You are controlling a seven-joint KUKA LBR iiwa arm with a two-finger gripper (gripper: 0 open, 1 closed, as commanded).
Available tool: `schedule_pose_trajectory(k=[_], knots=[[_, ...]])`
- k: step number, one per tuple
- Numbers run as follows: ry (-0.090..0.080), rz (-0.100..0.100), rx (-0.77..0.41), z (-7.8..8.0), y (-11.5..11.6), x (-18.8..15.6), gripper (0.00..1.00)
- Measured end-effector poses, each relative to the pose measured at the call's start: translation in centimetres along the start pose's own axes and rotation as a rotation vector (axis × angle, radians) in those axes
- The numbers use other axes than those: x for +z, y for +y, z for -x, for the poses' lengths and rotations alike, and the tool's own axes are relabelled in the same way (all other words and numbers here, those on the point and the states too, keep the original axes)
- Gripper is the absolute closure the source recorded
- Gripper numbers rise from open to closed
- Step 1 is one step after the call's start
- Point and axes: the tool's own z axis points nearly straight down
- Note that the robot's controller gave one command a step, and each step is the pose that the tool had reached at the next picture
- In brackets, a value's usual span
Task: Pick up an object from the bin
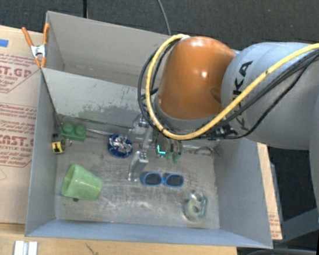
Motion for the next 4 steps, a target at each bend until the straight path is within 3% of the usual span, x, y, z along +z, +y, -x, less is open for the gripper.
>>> schedule_pose_trajectory(k=[1,2,3,4], knots=[[-0.003,-0.004,-0.130,2.3,-9.5,7.0,0.00],[-0.017,0.003,0.043,1.9,-12.2,14.1,0.00],[-0.014,0.002,0.043,1.9,-12.2,13.9,1.00],[-0.016,-0.001,0.003,-0.7,-13.6,-0.2,1.00]])
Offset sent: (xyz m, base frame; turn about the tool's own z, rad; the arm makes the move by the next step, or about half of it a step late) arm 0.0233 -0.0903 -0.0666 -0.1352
